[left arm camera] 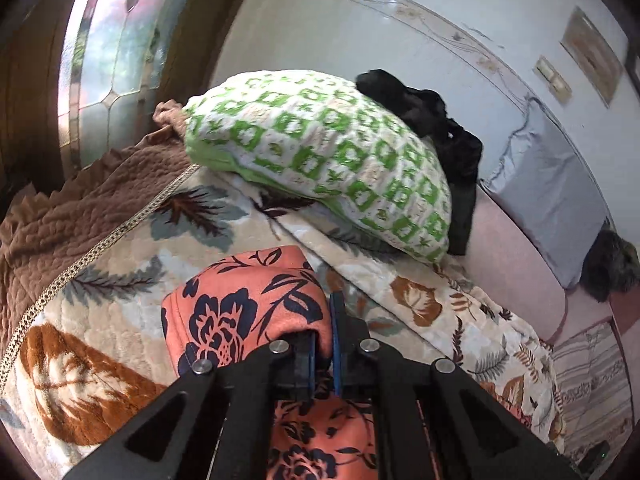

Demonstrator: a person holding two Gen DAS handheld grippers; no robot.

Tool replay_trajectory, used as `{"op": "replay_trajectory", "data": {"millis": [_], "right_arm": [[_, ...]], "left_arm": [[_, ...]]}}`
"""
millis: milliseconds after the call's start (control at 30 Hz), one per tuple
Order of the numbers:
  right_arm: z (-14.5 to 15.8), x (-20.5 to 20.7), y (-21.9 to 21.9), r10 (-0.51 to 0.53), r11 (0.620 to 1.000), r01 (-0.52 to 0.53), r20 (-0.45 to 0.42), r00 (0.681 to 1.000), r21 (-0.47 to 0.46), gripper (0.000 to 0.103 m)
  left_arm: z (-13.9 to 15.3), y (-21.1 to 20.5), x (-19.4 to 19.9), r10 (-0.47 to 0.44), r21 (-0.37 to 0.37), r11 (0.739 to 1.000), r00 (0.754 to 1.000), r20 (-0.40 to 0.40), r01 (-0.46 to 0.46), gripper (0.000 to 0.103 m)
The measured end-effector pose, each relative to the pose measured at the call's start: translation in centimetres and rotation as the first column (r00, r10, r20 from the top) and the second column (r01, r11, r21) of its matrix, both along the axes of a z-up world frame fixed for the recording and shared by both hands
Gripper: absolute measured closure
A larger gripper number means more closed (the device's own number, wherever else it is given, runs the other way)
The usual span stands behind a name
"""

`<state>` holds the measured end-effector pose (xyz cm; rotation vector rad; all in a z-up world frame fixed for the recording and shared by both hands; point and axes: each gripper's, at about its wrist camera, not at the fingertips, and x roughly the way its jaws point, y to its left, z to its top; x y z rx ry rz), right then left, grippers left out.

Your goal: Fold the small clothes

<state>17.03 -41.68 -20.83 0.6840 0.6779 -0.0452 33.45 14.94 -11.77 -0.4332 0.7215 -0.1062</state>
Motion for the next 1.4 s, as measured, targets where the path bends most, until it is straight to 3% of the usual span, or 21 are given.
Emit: {"op": "replay_trajectory", "data": {"millis": [133,300,367,400,467,500,533,567,633,700,733,800,867,900,967,1100,1233,1300,1400], "right_arm": [[0.7,-1.1,-1.8,-0.04,0.999,0.039,0.018,0.999,0.028,0.065],[1.3,-2.6,-4.8,-0.108,0.991,0.105,0.042,0.993,0.078,0.065],[1.3,-3.0,-5.9,-0.138,0.986,0.133,0.044,0.989,0.097,0.065],[1.3,-3.1,-6.4,-0.152,0.984,0.147,0.043,0.987,0.101,0.065],[1.2,-3.3,-7.1,-0.18,0.979,0.175,0.033,0.983,0.109,0.065],[1.1,-3.4,-7.5,-0.19,0.976,0.186,0.028,0.981,0.116,0.065],[0.9,-3.5,-7.7,-0.196,0.974,0.192,0.022,0.98,0.122,0.064],[0.9,-3.5,-7.8,-0.199,0.973,0.196,0.017,0.98,0.123,0.064],[0.9,-3.5,-8.0,-0.195,0.974,0.192,0.015,0.981,0.125,0.064],[1.0,-3.3,-7.8,-0.175,0.977,0.171,0.016,0.984,0.13,0.064],[1.0,-3.0,-7.4,-0.154,0.98,0.151,0.015,0.988,0.13,0.064],[0.9,-2.2,-6.0,-0.072,0.989,0.071,0.008,0.997,0.13,0.062],[0.8,-0.9,-3.8,0.033,0.993,-0.031,-0.015,0.999,0.115,0.046],[0.9,-0.5,-2.5,0.08,0.992,-0.078,-0.019,0.997,0.098,0.046],[1.1,0.2,0.4,0.178,0.984,-0.177,-0.038,0.983,0.023,0.041],[0.6,0.2,6.1,0.274,0.924,-0.301,-0.137,0.952,-0.236,0.035],[-1.1,-0.2,9.0,0.24,0.855,-0.316,-0.226,0.944,-0.412,0.032],[-2.2,0.4,9.3,0.205,0.844,-0.308,-0.266,0.942,-0.44,0.032],[-4.3,1.5,8.5,0.17,0.879,-0.289,-0.317,0.933,-0.378,0.032]], "left_arm": [[4.5,-10.0,-1.7,-0.188,0.071,0.98,0.981,0.041,0.185,0.097],[5.9,-24.1,-3.9,-0.398,0.129,0.909,0.917,-0.009,0.396,0.097],[5.3,-29.6,-5.2,-0.498,0.135,0.854,0.865,-0.068,0.502,0.091],[4.4,-32.1,-6.4,-0.565,0.121,0.81,0.818,-0.103,0.575,0.085],[3.2,-36.1,-8.7,-0.669,0.1,0.723,0.729,-0.145,0.683,0.051],[3.1,-37.3,-9.8,-0.693,0.123,0.696,0.706,-0.143,0.708,0.046],[3.2,-37.9,-10.6,-0.703,0.165,0.681,0.7,-0.128,0.714,0.042],[3.4,-38.2,-11.2,-0.702,0.215,0.674,0.703,-0.111,0.707,0.037],[3.9,-36.8,-11.4,-0.685,0.265,0.686,0.724,-0.081,0.678,0.032],[4.2,-33.9,-10.6,-0.664,0.224,0.72,0.746,-0.049,0.656,0.031],[4.1,-32.1,-10.1,-0.638,0.197,0.75,0.769,-0.033,0.631,0.03],[3.3,-27.9,-9.5,-0.539,0.175,0.828,0.842,-0.008,0.532,0.022],[1.4,-23.9,-8.8,-0.398,0.193,0.9,0.917,-0.005,0.391,0.019],[0.1,-22.2,-8.5,-0.333,0.209,0.921,0.943,-0.023,0.33,0.019],[-2.9,-19.2,-7.8,-0.225,0.238,0.942,0.971,-0.084,0.238,0.019],[-8.0,-15.6,-7.2,-0.082,0.241,0.963,0.984,-0.159,0.119,0.019],[-10.5,-15.4,-7.1,-0.067,0.296,0.948,0.984,-0.162,0.114,0.019],[-11.4,-15.7,-6.6,-0.057,0.301,0.946,0.978,-0.2,0.117,0.019],[-12.4,-16.1,-6.4,-0.049,0.331,0.936,0.978,-0.203,0.116,0.019]]}}
